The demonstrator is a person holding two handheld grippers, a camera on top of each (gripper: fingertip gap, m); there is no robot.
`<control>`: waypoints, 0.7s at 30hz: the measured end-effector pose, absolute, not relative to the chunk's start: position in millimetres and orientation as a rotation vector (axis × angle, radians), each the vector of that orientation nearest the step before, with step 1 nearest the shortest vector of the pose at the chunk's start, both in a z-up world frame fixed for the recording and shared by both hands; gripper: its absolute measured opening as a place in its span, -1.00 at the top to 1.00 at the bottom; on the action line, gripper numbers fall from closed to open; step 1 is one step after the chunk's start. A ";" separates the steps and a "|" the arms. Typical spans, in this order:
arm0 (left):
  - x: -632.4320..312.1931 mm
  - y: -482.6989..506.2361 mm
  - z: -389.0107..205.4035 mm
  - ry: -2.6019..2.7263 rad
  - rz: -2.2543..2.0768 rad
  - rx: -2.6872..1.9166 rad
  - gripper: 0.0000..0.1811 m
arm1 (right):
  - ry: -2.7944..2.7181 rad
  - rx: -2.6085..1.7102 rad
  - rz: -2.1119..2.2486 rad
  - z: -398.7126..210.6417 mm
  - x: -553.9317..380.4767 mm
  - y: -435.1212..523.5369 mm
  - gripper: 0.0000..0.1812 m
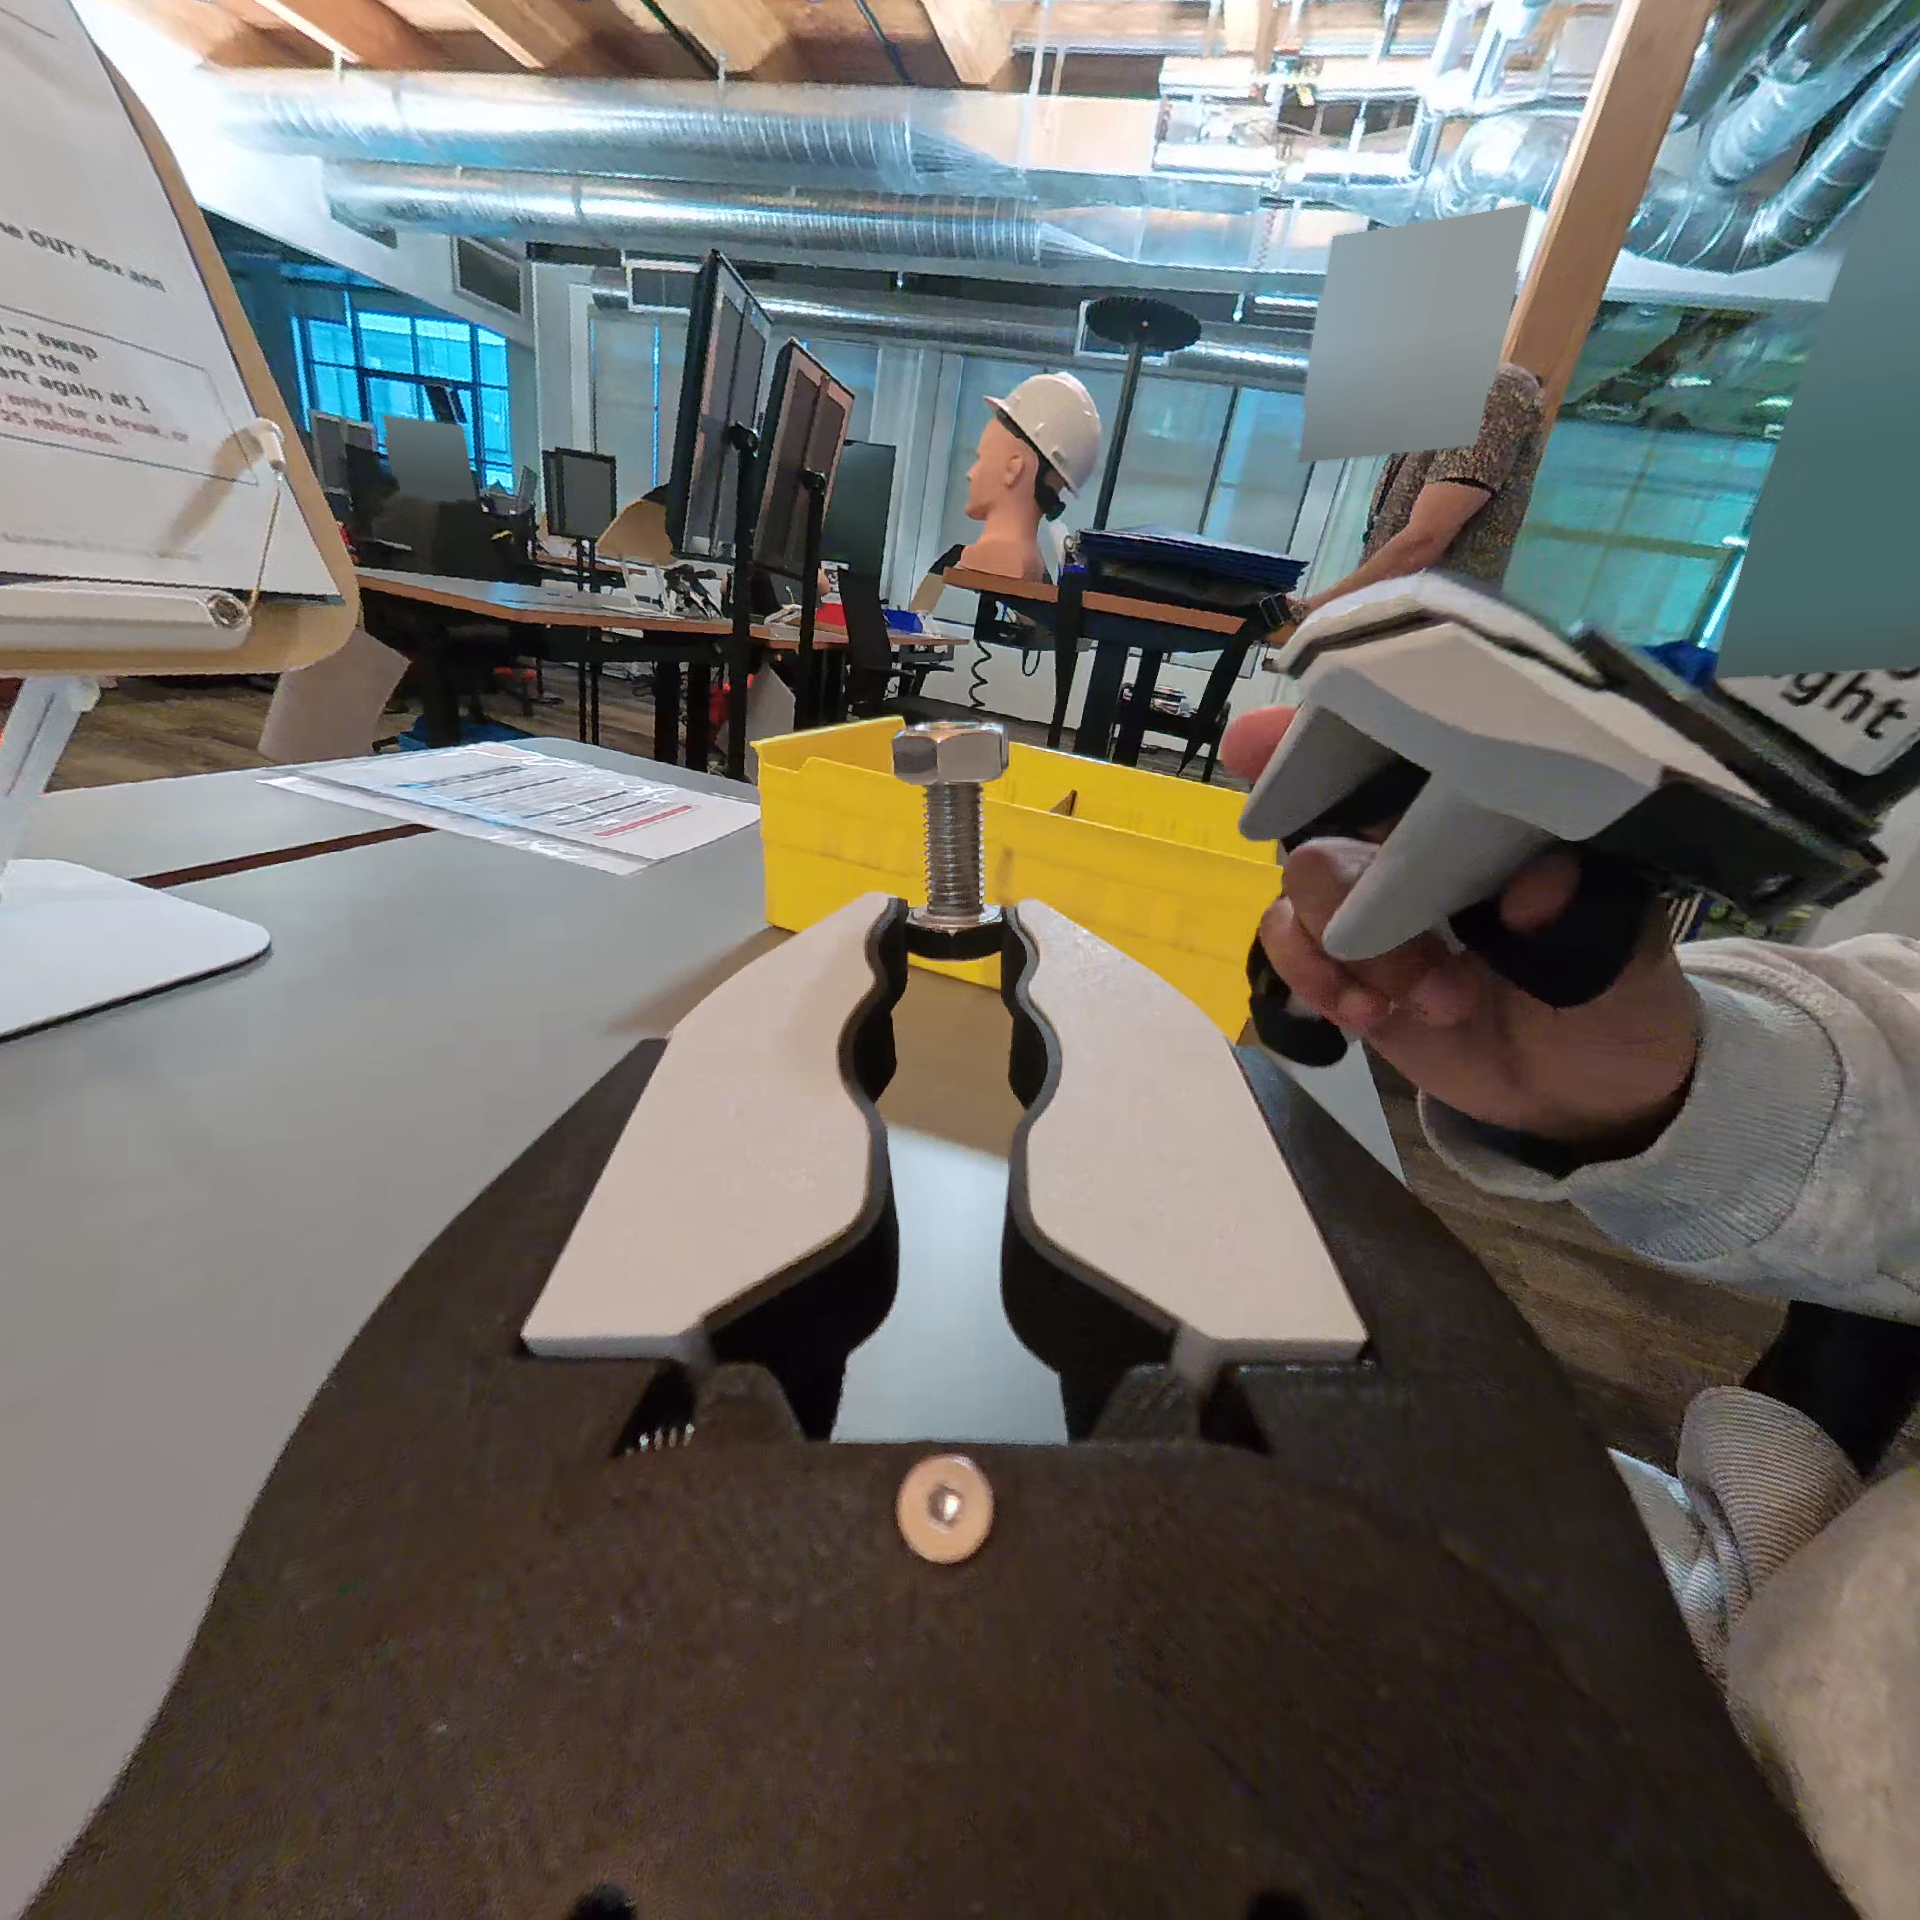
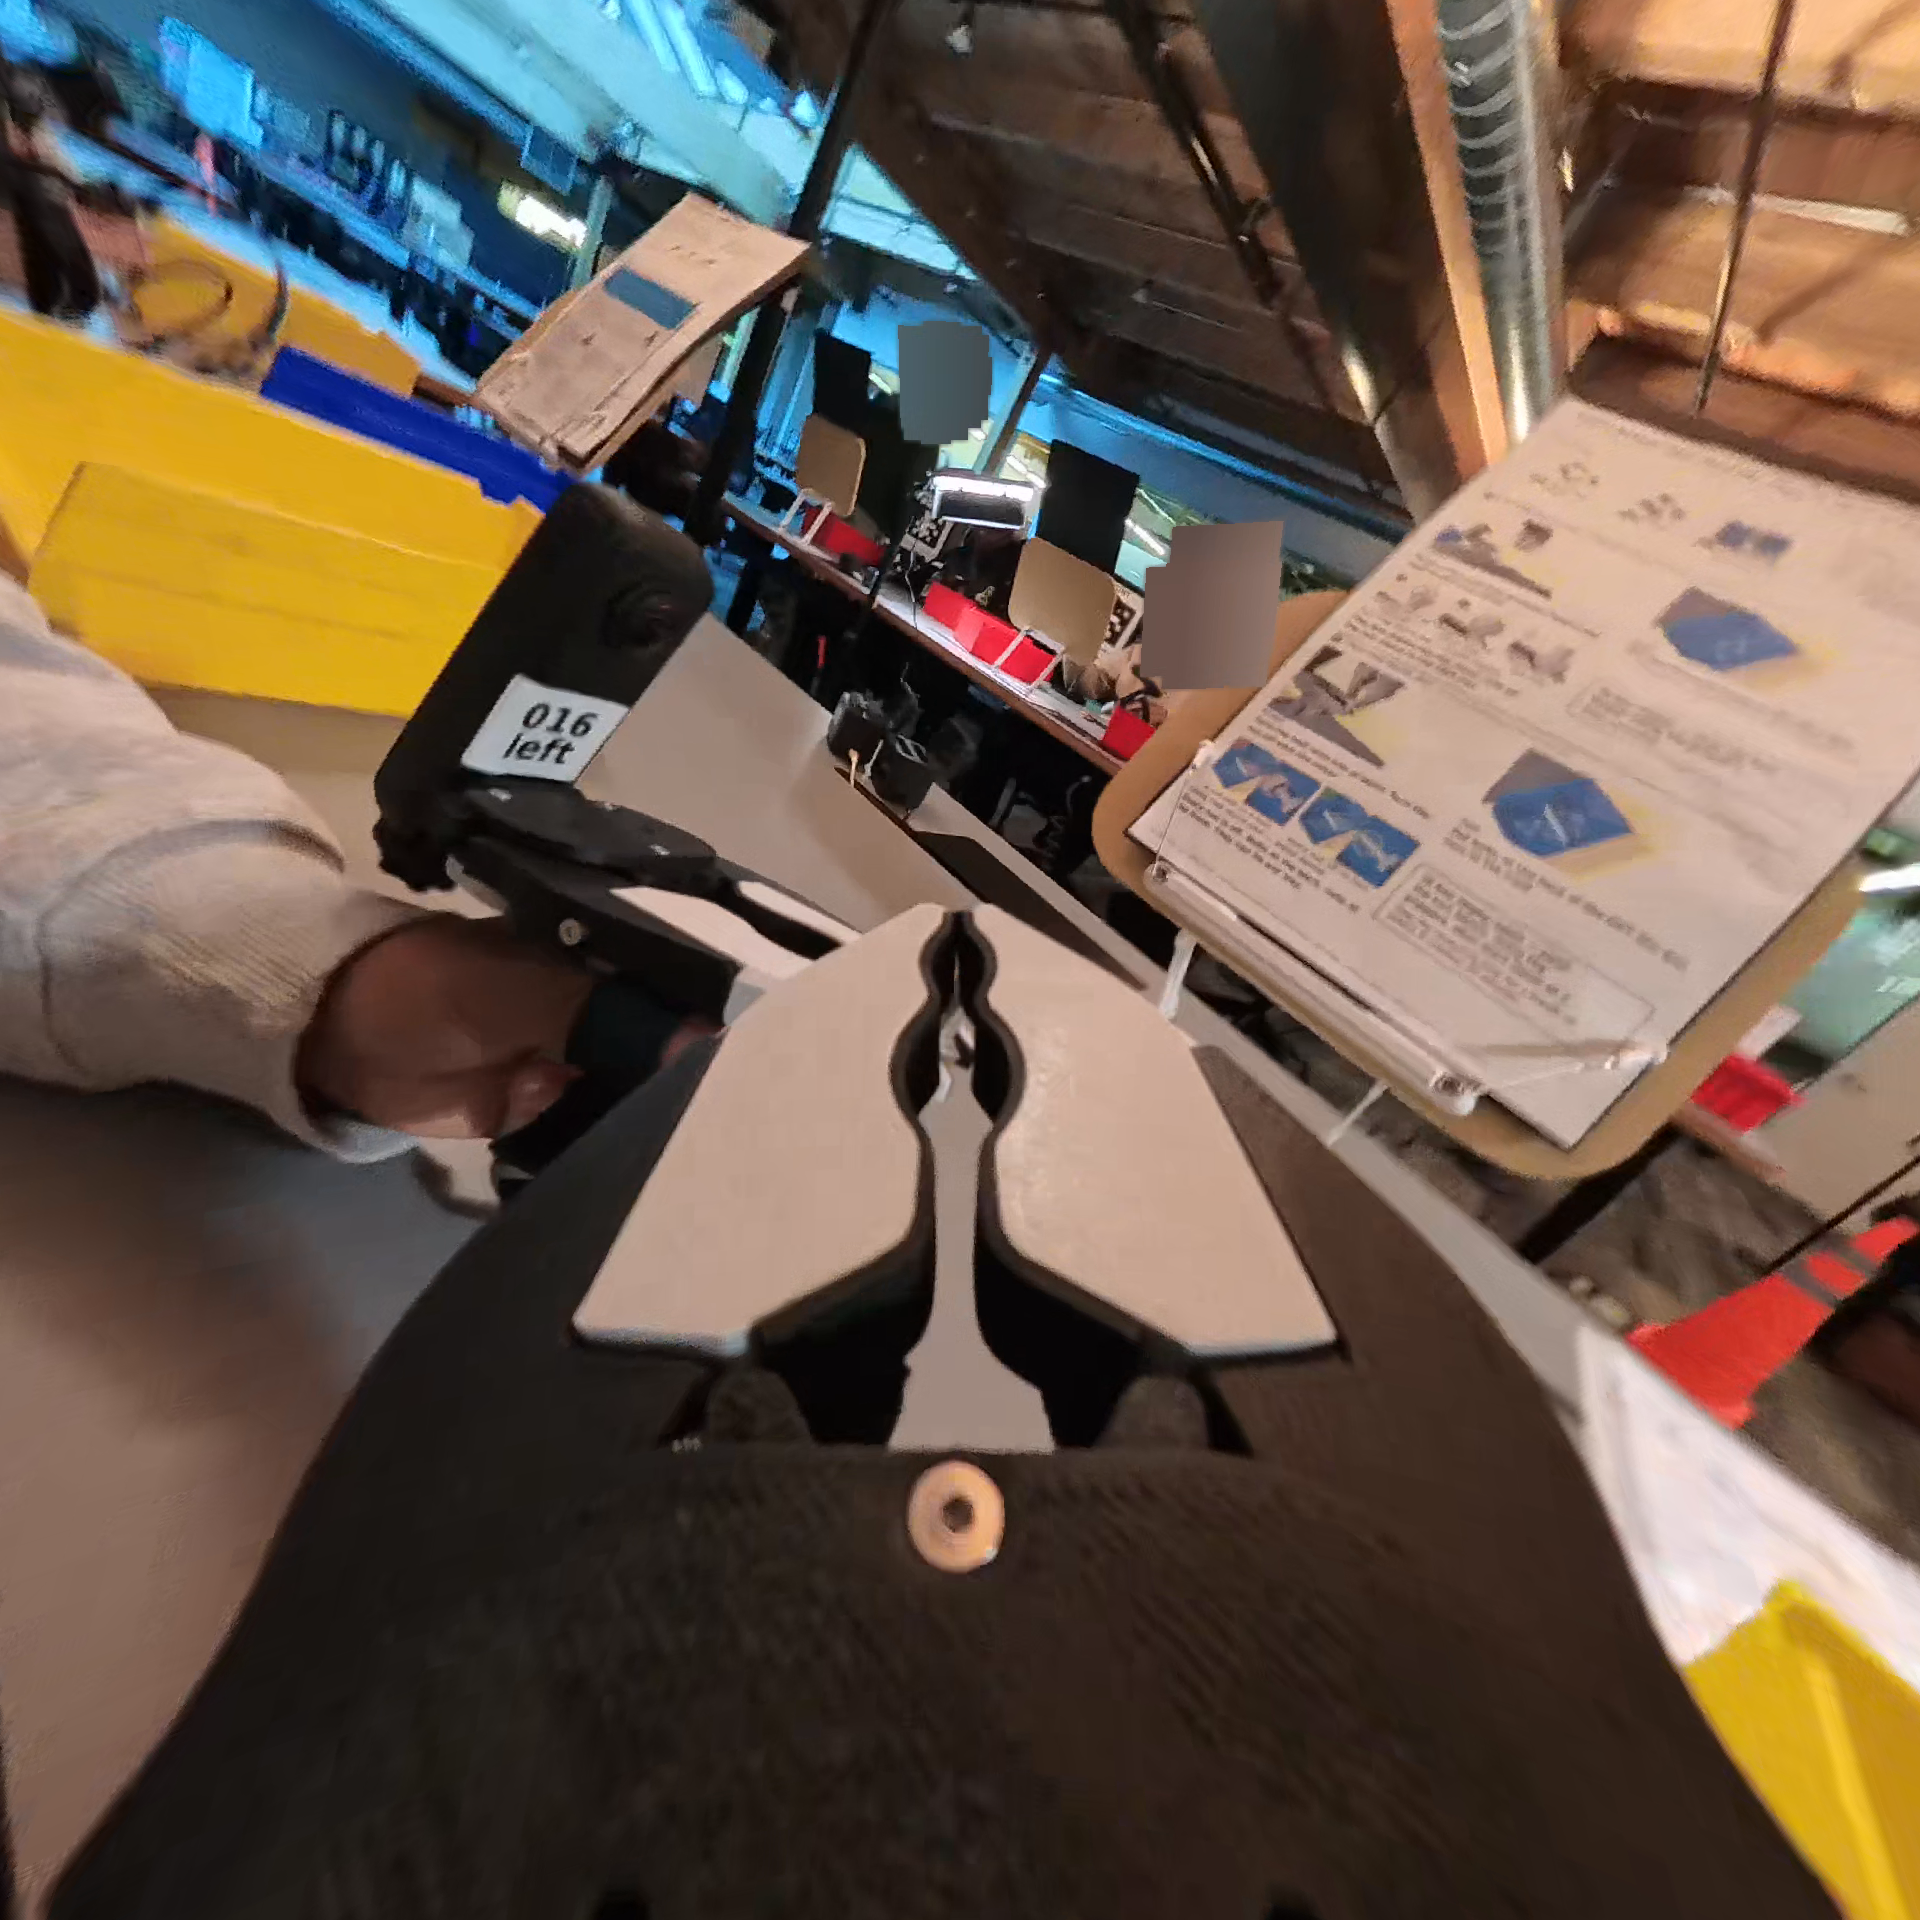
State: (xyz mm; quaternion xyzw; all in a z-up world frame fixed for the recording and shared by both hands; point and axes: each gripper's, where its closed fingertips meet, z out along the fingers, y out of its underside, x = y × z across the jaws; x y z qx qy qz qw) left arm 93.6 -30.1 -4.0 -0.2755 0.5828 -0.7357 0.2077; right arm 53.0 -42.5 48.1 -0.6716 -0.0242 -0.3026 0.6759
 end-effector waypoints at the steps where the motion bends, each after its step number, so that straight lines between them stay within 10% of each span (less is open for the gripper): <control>1: 93.2 -29.9 -3.4 1.621 -2.051 -0.764 0.81 | 0.002 -1.512 -0.628 45.7 57.1 -46.0 1.00; 21: 74.0 -54.0 -13.0 1.736 -2.073 -0.690 0.81 | 0.314 -1.560 -0.267 16.6 71.5 -30.7 0.73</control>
